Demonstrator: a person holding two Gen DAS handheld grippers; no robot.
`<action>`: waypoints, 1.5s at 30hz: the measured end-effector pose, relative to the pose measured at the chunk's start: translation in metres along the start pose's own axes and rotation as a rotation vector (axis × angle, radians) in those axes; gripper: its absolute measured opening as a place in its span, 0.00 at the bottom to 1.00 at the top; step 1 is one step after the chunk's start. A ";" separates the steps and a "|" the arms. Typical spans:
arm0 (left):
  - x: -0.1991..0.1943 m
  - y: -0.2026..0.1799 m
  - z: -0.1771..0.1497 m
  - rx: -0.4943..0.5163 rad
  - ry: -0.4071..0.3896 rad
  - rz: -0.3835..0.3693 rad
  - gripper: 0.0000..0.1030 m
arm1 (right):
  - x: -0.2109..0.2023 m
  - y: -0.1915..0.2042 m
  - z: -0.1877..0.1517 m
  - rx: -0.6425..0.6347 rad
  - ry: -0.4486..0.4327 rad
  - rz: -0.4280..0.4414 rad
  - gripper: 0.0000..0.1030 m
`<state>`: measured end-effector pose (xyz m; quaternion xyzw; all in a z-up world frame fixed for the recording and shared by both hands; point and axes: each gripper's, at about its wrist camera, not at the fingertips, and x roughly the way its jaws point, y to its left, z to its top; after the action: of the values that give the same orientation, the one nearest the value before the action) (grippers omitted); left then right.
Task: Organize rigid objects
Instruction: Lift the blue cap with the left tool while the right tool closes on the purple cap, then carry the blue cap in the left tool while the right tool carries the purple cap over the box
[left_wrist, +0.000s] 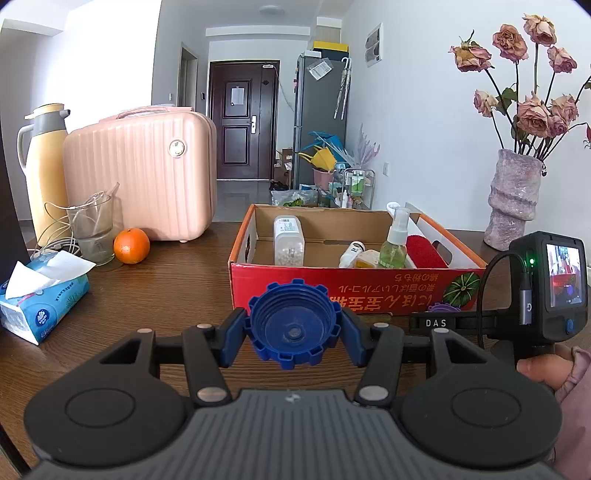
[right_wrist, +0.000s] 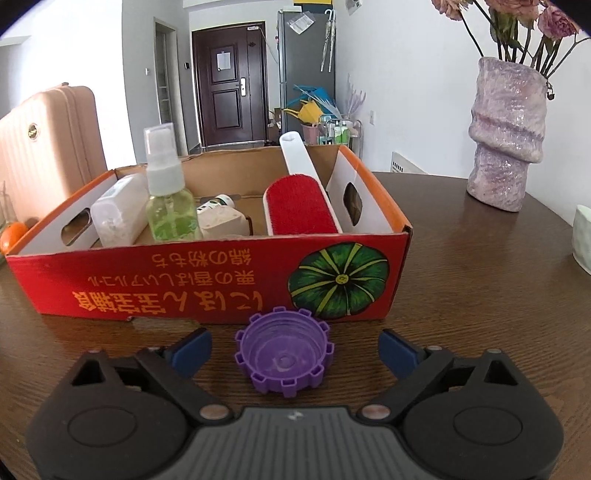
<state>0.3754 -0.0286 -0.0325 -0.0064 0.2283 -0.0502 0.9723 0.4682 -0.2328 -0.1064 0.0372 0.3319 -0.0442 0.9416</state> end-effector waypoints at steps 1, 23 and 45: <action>0.000 0.000 0.000 0.000 0.000 0.000 0.53 | 0.000 0.000 0.000 0.000 0.001 0.002 0.88; 0.002 0.002 0.000 0.001 -0.002 0.003 0.53 | -0.049 -0.003 -0.005 0.006 -0.161 0.036 0.51; 0.001 0.003 0.000 0.003 -0.009 0.006 0.54 | -0.121 0.008 -0.031 -0.046 -0.273 0.147 0.51</action>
<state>0.3765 -0.0259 -0.0328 -0.0047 0.2237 -0.0475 0.9735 0.3559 -0.2143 -0.0541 0.0333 0.1981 0.0278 0.9792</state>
